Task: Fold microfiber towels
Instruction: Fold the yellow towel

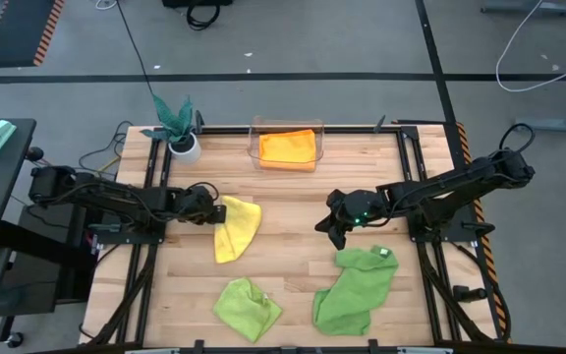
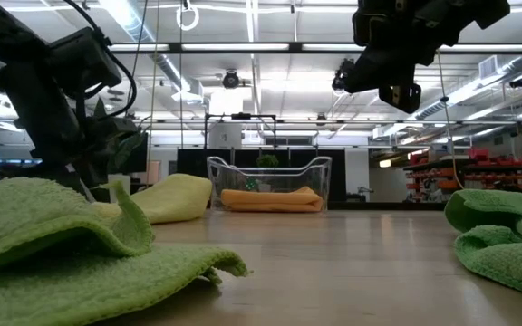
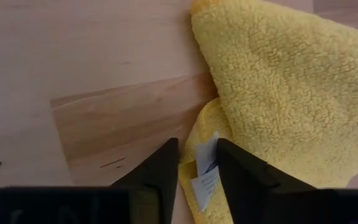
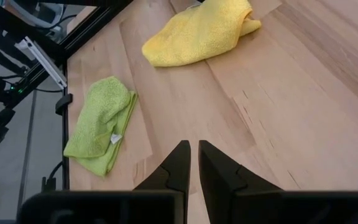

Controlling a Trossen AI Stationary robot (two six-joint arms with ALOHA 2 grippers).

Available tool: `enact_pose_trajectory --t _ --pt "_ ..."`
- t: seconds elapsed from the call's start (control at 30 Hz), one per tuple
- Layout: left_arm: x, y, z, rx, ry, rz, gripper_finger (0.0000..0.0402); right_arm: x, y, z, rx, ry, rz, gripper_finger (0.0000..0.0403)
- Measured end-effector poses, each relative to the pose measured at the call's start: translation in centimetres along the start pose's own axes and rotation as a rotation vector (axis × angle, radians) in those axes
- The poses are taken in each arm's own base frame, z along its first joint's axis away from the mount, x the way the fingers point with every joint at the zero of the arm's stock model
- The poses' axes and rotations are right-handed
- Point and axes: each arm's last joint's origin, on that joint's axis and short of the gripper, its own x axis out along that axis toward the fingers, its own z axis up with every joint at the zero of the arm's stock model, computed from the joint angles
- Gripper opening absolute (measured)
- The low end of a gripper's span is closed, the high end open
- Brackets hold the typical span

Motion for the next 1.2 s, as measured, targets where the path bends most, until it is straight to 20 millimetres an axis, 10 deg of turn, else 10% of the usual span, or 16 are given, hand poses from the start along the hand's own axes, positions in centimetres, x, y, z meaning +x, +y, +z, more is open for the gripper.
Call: enact_pose_trajectory --t 0.3,0.7,1.2 --pt "0.0 0.0 0.1 0.001 -0.024 -0.007 0.0012 0.0 0.0 0.0 0.004 0.0 0.0 0.0038" --pt "-0.4 -2.5 0.7 -0.012 -0.117 -0.243 0.0006 0.0 0.0 0.0 0.003 0.001 -0.001 0.0038" --pt "-7.8 -11.9 3.8 0.27 -0.245 -0.339 0.0002 0.0 -1.9 1.1 0.003 -0.014 -0.074 0.0038"
